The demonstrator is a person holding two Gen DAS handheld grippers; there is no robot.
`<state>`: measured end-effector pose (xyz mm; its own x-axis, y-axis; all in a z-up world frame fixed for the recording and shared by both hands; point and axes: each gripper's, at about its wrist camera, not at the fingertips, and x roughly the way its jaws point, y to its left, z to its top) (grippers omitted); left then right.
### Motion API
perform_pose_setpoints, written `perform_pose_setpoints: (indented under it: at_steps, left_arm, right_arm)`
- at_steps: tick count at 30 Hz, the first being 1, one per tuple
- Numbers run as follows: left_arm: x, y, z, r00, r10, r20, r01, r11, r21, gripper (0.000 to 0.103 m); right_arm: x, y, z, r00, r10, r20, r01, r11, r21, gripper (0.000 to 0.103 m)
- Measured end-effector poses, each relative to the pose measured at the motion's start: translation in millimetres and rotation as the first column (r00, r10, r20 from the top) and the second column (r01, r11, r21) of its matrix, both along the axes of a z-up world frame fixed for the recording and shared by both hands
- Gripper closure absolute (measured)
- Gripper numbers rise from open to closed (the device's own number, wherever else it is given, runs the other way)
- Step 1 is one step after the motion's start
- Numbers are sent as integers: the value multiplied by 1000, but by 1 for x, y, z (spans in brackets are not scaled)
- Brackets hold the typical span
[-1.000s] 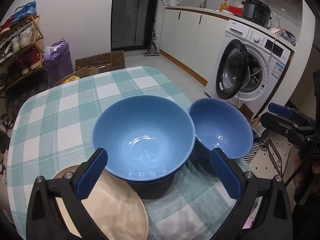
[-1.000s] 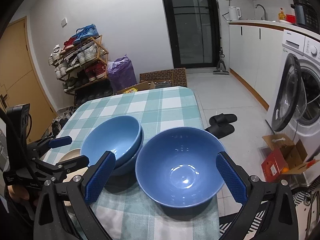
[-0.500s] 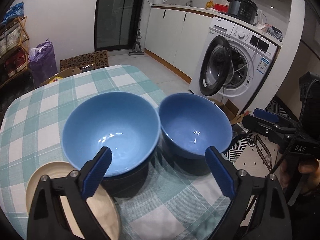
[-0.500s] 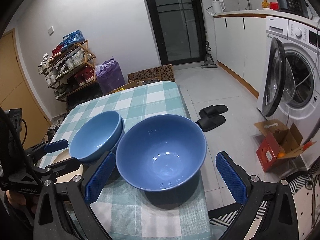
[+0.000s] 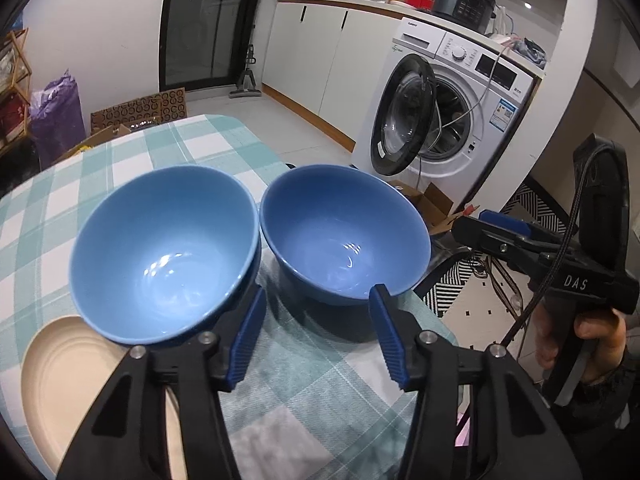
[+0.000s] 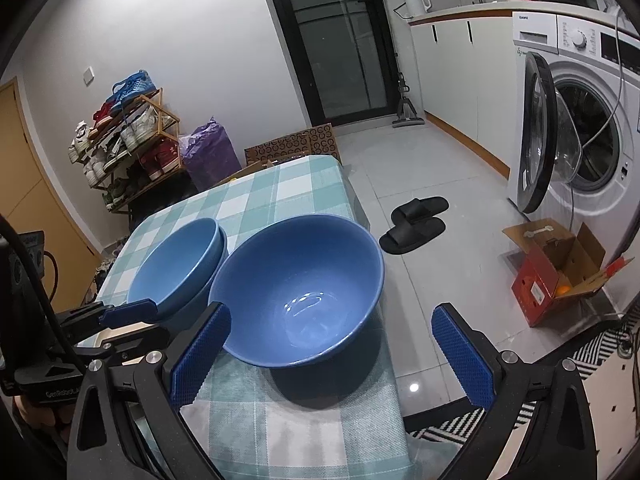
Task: Organize plates and bowls
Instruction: 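Move both tools to the rim of the remaining blue bowl, then close both tools on the remaining blue bowl rim and lift it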
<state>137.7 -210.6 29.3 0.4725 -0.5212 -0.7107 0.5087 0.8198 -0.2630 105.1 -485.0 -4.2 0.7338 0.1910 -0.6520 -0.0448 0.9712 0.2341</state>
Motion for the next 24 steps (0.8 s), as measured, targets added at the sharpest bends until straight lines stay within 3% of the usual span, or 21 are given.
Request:
perform_pose_setpoints:
  at_steps: [17,24]
  left_arm:
    - [16,-16,-20,996,2,-91,-4,1000,-25,58]
    - [23,-18,-24,994,7,-105,-11,999,-31,58]
  right_arm:
    - [20,-8,-27,999,0,-46,2,999,38,2]
    - [39,-6,-37,997,5,-71,-3,1000,26,24]
